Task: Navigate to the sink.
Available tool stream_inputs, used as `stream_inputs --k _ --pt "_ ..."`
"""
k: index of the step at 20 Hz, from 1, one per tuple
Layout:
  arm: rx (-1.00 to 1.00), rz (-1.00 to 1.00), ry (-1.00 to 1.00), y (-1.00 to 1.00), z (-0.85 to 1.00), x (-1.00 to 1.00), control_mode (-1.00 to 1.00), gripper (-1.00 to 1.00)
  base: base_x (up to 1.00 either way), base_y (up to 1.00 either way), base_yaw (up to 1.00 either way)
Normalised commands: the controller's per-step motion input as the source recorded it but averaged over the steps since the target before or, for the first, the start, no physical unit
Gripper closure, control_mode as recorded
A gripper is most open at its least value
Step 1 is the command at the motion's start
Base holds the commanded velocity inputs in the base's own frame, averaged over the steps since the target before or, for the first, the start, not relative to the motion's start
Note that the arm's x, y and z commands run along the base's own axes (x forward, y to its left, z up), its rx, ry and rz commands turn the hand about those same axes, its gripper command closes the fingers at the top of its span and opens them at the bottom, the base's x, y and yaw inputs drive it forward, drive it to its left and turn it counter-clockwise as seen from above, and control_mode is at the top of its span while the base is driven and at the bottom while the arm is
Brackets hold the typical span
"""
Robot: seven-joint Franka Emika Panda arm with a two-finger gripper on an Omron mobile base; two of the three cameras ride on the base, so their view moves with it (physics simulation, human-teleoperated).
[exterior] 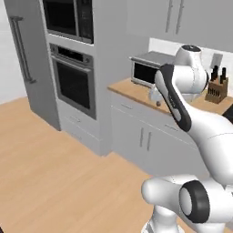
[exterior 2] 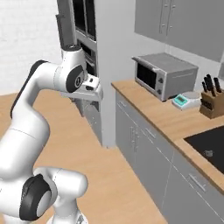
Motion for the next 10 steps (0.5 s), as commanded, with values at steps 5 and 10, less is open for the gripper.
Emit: stream_inputs --k 5,10 --pt "0.00 0.00 0.00 0.00 0.00 0.00 1.00 -1.00 0.00 0.14 0.98" --pt "0.00 0.00 0.00 0.00 0.00 0.00 1.00 -1.00 0.04 0.00 0.99"
